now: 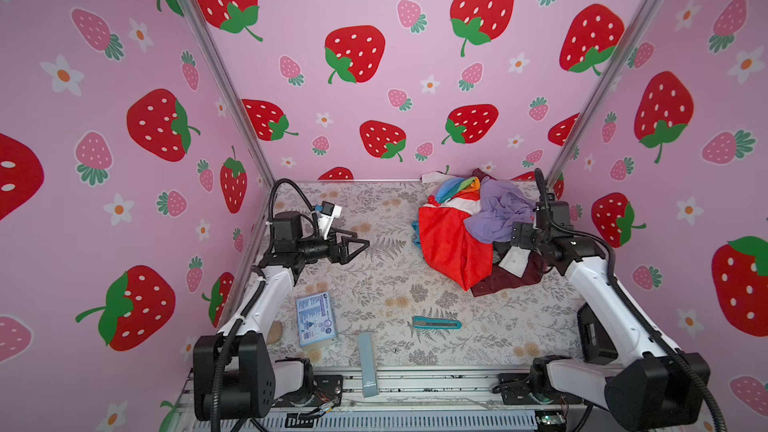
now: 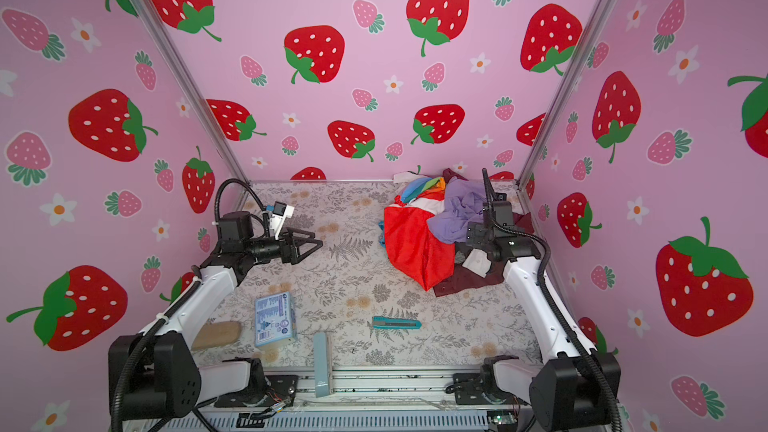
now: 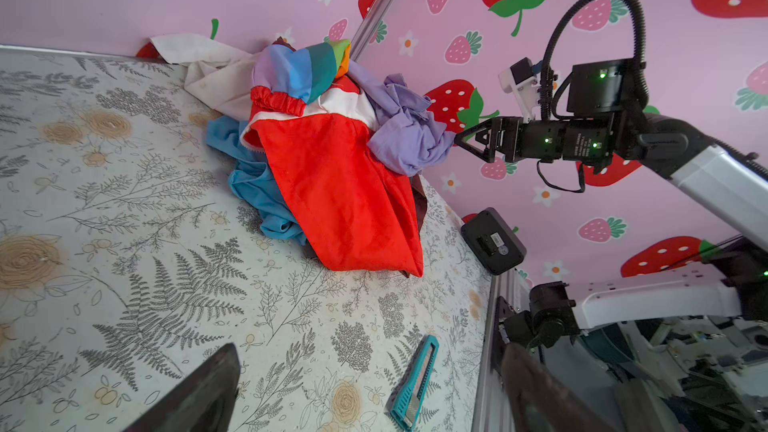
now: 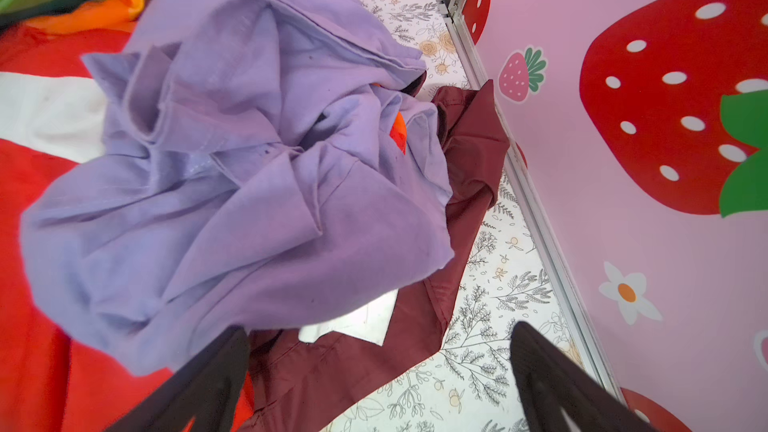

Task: Pick out a specific cloth from the pile
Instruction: 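Reach the right gripper to the rainbow-striped red cloth while the left arm raises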

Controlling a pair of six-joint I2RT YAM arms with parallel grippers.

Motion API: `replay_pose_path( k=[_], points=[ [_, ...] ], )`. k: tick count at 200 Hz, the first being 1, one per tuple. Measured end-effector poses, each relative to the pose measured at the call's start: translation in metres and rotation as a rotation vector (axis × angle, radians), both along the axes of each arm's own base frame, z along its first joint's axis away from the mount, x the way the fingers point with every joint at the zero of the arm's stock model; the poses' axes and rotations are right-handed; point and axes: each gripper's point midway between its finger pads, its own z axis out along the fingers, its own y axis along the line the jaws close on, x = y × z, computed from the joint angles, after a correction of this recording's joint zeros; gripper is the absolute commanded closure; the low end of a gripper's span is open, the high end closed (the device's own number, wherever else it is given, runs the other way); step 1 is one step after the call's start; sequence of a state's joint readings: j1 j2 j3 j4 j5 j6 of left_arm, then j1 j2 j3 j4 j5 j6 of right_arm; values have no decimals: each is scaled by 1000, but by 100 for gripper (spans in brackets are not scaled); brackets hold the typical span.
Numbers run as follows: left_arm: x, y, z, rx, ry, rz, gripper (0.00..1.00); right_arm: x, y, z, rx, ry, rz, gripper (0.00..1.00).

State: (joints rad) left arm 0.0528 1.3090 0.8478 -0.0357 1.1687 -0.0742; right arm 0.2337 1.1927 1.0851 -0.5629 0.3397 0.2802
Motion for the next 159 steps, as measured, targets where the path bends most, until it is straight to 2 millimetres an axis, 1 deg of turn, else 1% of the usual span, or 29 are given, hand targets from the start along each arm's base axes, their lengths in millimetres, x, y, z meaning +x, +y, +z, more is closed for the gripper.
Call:
replay_pose_path(
  k=[25,61,83,103,117,133,159],
  points=[
    [5,-1,-5,-22,42,-18,1,-4,13,20,9,-24,31,0],
    [6,0,-8,-17,72,-3,1,-7,37,39,15,-44,97,0],
    [7,2,-6,-2,63,19,1,-4,51,40,23,-50,133,0],
    [7,3,-3,7,53,34,1,6,68,33,35,-36,159,0],
    [9,5,-4,14,53,48,1,17,86,27,35,-26,183,0],
    [11,6,-5,21,56,63,1,31,115,24,38,-30,238,0],
    [14,8,-6,33,58,86,1,54,156,26,43,-43,318,4]
  ],
)
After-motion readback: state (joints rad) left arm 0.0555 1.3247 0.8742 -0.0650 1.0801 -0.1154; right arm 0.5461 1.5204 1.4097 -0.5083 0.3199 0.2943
